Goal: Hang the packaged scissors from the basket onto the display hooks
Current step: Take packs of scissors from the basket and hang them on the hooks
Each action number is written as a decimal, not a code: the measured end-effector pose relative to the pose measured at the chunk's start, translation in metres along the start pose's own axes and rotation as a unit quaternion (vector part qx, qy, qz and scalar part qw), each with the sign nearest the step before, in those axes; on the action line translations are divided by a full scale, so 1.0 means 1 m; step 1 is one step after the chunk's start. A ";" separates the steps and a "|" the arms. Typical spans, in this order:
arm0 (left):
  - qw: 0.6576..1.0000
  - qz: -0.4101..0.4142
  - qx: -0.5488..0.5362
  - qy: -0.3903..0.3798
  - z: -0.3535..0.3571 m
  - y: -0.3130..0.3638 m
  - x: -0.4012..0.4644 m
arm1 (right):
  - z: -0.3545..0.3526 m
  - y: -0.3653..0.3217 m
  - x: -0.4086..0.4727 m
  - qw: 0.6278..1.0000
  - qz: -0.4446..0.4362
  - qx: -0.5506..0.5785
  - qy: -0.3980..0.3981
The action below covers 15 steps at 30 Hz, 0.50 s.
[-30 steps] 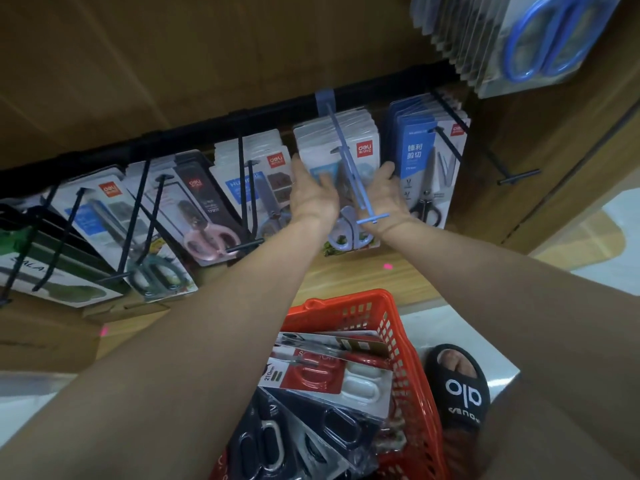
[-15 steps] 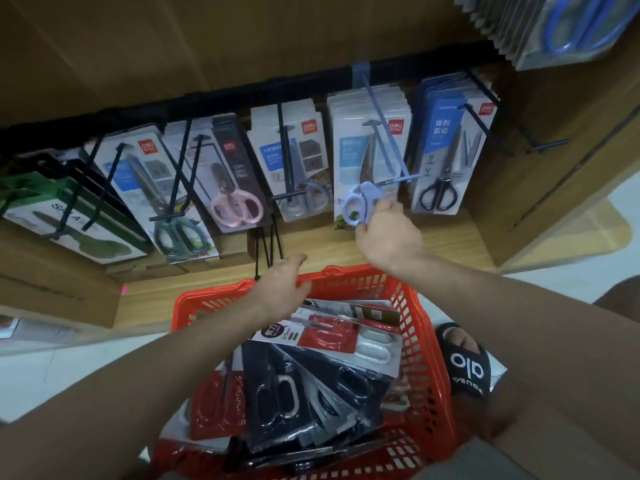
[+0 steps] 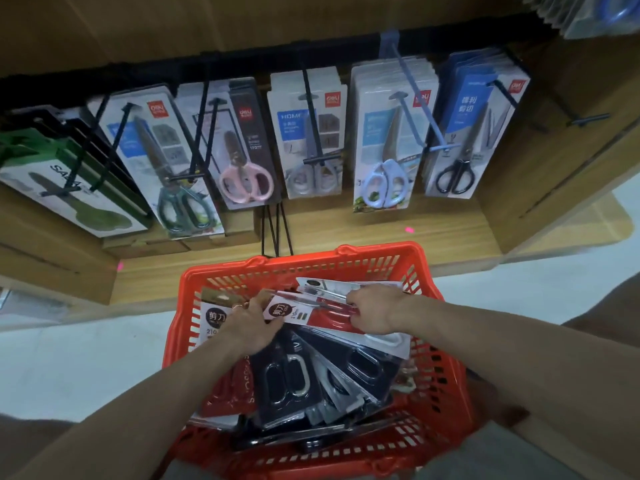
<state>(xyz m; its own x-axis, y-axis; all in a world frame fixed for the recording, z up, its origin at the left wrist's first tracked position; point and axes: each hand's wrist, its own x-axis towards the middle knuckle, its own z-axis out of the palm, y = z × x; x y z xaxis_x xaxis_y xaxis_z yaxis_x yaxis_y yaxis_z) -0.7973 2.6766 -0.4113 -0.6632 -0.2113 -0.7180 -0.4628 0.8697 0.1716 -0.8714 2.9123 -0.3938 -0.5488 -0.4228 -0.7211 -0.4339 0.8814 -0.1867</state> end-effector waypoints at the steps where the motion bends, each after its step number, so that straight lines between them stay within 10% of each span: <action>1: 1.000 -0.011 -0.026 0.009 0.002 0.000 0.001 | 0.001 0.001 0.001 1.000 -0.007 -0.001 0.002; 7: 0.965 -0.044 -0.241 0.092 0.002 0.007 0.014 | -0.007 0.017 0.010 0.988 0.002 0.154 -0.031; 15: 0.823 -0.065 -0.563 0.031 0.014 0.035 0.013 | -0.009 0.019 0.013 0.984 0.024 0.167 -0.064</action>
<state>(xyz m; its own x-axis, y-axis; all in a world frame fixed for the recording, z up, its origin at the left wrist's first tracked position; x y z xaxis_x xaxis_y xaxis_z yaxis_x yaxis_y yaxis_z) -0.8142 2.7106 -0.4241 -0.5772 -0.3223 -0.7503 -0.7612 -0.1206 0.6373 -0.8930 2.9222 -0.4008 -0.4595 -0.3682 -0.8082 -0.1398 0.9287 -0.3436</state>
